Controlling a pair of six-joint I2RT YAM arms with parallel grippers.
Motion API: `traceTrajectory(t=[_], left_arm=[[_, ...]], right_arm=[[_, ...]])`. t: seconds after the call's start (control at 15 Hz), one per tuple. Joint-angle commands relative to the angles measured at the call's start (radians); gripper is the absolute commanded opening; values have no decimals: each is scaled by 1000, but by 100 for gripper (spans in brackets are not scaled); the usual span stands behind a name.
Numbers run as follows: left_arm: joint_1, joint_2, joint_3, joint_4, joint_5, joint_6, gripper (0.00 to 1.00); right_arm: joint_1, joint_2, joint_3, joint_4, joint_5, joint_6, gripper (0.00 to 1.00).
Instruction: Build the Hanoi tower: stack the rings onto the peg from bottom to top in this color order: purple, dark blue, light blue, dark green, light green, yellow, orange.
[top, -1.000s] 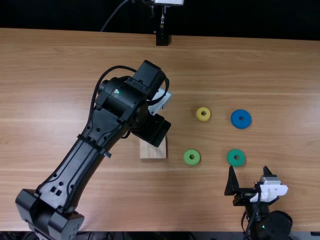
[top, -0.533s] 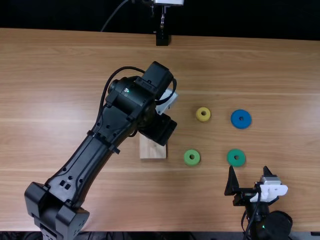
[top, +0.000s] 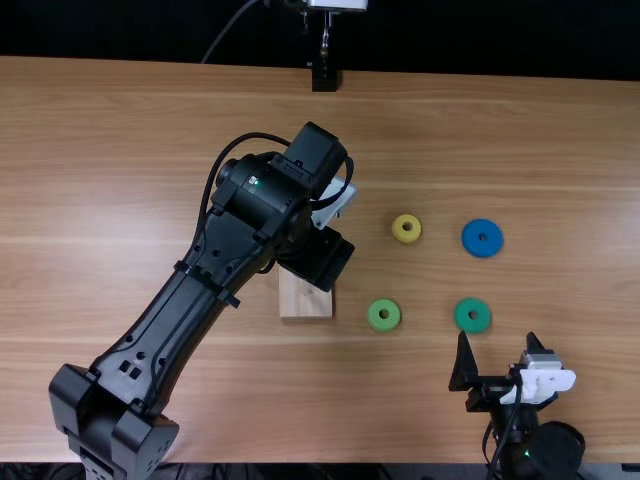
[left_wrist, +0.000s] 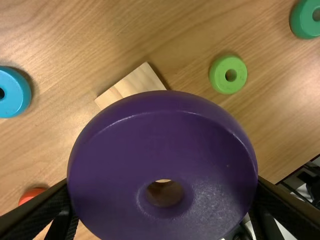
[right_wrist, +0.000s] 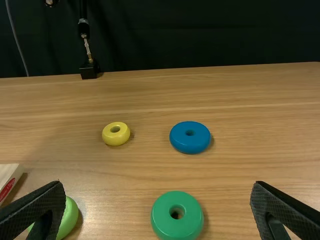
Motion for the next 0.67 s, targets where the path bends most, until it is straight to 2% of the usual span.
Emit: traceTrajectory(t=[0.0, 0.07, 0.6], left_arm=[[9, 21, 28, -4, 11, -4, 95], [12, 19, 25, -5, 9, -4, 98], [22, 19, 16, -11, 6, 0, 100]], right_arm=[[-13, -13, -58, -79, -3, -3, 100], [-11, -13, -58, -79, -3, -3, 100], [-13, -13, -58, -79, -3, -3, 100]])
